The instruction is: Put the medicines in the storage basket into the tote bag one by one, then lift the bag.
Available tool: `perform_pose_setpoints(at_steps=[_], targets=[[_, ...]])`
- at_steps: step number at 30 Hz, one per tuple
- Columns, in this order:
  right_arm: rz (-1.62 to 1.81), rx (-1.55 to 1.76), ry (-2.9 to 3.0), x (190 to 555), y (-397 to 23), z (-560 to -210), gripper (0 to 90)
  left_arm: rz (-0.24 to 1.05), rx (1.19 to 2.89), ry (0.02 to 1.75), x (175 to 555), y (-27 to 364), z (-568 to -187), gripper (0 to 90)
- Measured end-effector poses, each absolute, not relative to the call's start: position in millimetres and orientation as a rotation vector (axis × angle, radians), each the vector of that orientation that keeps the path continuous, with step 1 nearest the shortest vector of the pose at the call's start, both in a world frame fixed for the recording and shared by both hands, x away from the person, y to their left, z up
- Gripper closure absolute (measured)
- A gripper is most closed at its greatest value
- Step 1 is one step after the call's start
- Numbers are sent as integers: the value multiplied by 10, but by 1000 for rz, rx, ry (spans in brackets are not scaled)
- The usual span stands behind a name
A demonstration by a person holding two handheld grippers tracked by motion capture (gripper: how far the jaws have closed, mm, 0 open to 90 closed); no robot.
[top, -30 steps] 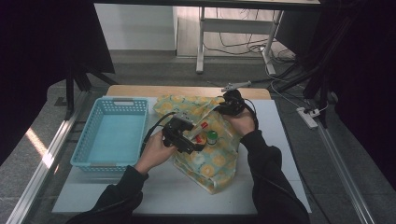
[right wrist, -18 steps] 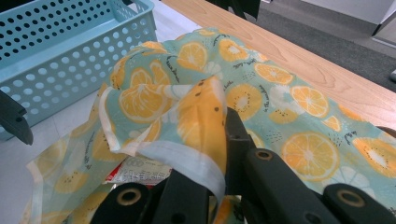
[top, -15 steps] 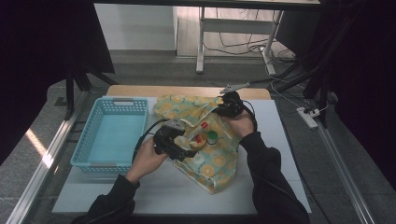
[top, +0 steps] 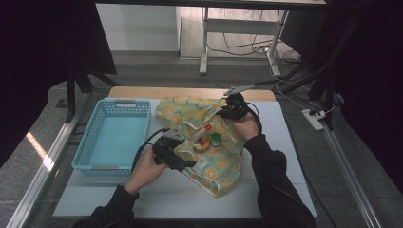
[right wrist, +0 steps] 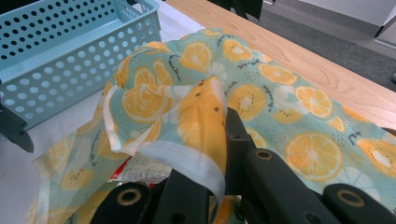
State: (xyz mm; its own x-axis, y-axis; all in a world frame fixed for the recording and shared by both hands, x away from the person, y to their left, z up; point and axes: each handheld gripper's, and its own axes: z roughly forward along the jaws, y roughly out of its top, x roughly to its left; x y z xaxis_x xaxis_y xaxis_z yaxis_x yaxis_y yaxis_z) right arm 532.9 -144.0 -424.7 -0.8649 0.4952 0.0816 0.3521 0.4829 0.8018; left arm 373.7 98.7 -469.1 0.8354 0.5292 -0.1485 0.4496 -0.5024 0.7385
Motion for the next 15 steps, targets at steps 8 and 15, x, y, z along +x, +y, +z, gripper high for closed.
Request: perform_pose_setpoints(at_steps=[8,15], targets=[[1326,745,2564,5318,-1442,-4237,896,108,2199,728,3661,977,-4745,13],[1329,740,2560,5308,-1441,-4229,896,91,2228,708,3507,906,-4821,16]])
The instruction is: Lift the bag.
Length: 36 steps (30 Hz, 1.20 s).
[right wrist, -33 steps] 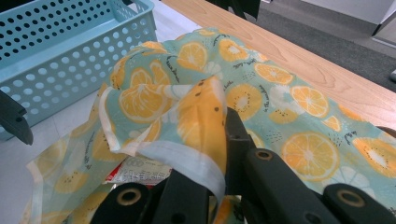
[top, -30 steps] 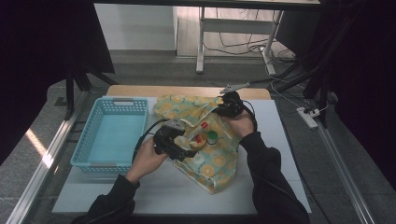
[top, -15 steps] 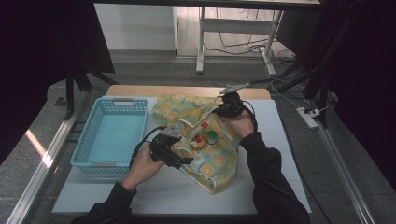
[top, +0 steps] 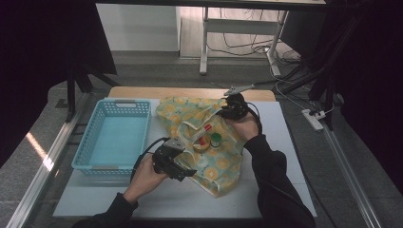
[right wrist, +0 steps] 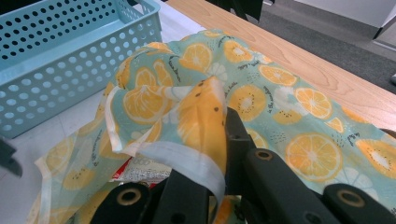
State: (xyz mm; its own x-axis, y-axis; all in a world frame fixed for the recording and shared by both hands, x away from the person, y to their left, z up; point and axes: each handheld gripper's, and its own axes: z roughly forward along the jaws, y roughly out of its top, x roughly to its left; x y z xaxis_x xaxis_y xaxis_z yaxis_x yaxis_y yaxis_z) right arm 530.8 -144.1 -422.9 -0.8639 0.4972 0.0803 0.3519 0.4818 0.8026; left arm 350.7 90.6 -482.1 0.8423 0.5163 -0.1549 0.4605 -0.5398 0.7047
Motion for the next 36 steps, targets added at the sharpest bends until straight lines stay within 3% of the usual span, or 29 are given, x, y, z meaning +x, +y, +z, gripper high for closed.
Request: perform_pose_setpoints(at_steps=[13,28,32,36], targets=[[1331,732,2562,5294,-1427,-4226,896,53,2269,759,3490,747,-5085,29],[1328,727,2570,5290,-1388,-4245,896,159,2221,955,3783,723,-5154,50],[1328,726,2570,5291,-1386,-4244,896,203,2230,990,3836,694,-5174,111],[1326,725,2573,5287,-1383,-4249,896,206,2249,983,3858,665,-5190,257]])
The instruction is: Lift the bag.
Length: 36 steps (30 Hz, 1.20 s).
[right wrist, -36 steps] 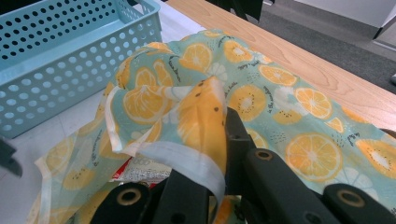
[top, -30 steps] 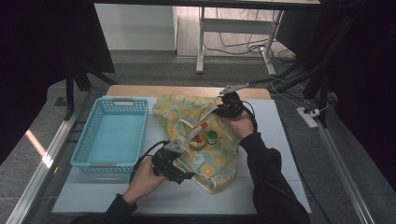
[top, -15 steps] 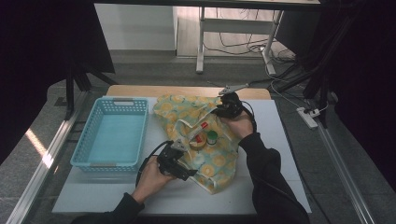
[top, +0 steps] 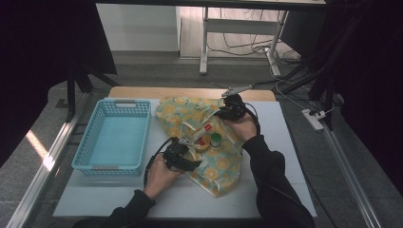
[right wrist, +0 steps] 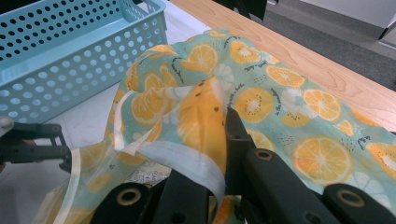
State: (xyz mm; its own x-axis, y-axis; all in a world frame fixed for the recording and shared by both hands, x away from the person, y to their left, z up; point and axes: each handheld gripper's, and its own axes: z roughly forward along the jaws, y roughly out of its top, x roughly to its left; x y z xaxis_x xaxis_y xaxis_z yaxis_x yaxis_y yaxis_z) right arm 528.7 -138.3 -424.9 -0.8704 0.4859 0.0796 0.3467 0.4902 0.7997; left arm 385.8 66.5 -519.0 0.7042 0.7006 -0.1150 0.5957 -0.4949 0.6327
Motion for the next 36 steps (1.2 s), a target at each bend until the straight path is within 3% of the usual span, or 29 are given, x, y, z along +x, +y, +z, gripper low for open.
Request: perform_pose_setpoints(at_steps=[5,18,28,36], targets=[[1326,725,2574,5287,-1384,-4251,896,188,2314,938,3861,625,-5218,552],[1325,728,2576,5284,-1399,-4263,896,127,2364,944,3892,536,-5223,874],[1329,733,2572,5285,-1433,-4246,896,7,2322,989,3933,649,-5138,900],[1335,741,2575,5283,-1462,-4215,898,11,2231,933,3904,780,-4880,900]])
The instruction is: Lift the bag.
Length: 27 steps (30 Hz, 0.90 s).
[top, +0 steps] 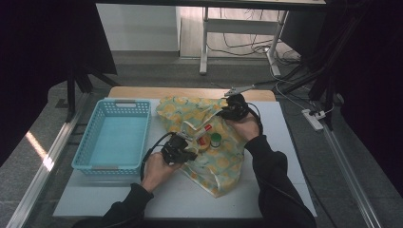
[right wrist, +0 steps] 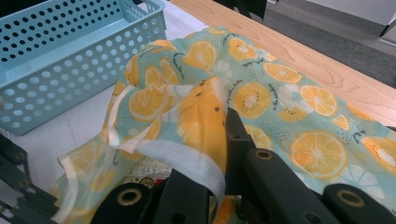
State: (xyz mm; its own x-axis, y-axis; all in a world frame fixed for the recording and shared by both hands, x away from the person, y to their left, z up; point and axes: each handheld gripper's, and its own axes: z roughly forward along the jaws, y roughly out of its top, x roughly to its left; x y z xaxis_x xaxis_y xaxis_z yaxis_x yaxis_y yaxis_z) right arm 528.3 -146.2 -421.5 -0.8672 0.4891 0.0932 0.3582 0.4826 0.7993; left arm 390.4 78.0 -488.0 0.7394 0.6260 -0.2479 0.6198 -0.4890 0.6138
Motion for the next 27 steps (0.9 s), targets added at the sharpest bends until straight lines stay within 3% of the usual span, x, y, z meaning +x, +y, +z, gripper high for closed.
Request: perform_pose_setpoints(at_steps=[27], targets=[[1346,690,2571,5187,-1485,-3888,900,84,2087,852,4049,1038,-4109,900]])
